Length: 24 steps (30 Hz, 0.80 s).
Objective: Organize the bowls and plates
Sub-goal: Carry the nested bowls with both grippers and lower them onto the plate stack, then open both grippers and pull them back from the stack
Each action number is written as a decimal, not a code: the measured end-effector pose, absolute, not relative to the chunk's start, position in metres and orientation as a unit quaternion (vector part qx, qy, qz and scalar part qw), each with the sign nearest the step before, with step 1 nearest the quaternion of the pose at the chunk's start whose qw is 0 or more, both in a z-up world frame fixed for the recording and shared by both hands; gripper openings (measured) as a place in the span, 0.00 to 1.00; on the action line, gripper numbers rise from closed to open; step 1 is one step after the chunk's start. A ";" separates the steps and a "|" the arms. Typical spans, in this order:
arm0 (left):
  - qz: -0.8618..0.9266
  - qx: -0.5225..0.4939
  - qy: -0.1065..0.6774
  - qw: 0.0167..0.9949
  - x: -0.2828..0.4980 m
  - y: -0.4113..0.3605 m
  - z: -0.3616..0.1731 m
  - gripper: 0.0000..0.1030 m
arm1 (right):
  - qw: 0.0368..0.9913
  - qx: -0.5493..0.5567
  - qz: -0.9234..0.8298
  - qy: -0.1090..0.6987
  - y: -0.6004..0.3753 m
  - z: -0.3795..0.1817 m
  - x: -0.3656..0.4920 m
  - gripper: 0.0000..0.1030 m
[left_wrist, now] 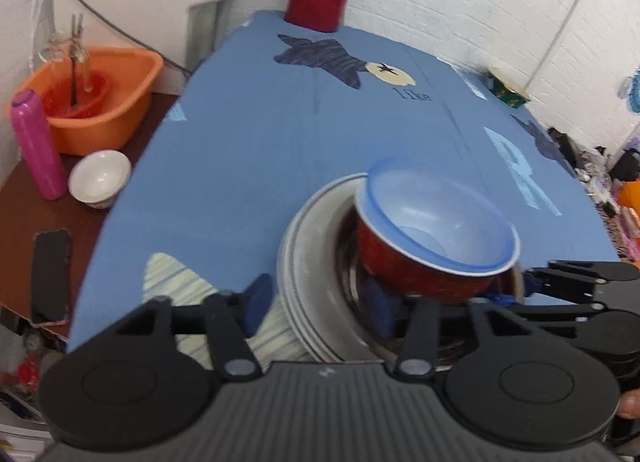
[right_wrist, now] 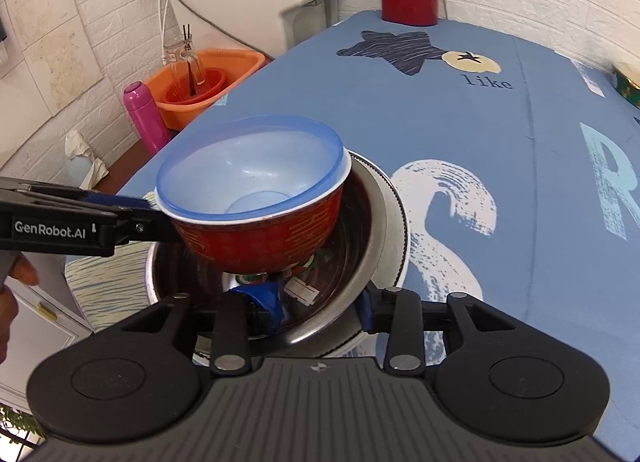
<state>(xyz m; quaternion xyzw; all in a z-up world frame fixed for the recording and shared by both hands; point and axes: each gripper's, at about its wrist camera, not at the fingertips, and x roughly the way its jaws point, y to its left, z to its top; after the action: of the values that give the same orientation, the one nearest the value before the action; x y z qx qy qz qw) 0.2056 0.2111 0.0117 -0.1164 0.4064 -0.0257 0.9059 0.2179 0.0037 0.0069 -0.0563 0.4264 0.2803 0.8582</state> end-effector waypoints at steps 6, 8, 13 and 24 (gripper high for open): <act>0.007 -0.143 0.384 0.912 0.197 0.224 0.018 0.62 | 0.845 -0.073 0.299 0.436 0.020 0.001 0.216 0.29; 0.013 -0.149 0.381 0.913 0.194 0.225 0.020 0.62 | 0.841 -0.068 0.298 0.446 0.020 0.002 0.218 0.31; 0.008 -0.162 0.372 0.914 0.183 0.225 0.023 0.62 | 0.849 -0.069 0.302 0.428 0.010 0.012 0.204 0.37; 0.005 -0.182 0.332 0.925 0.155 0.201 0.040 0.62 | 0.894 0.061 0.270 0.352 -0.057 0.025 0.168 0.43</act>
<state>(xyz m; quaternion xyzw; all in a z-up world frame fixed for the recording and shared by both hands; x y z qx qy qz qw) 0.1552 0.2007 0.0400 -0.1817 0.3324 0.0047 0.9255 0.1685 -0.0567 0.0255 0.0608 0.3520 0.2701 0.8941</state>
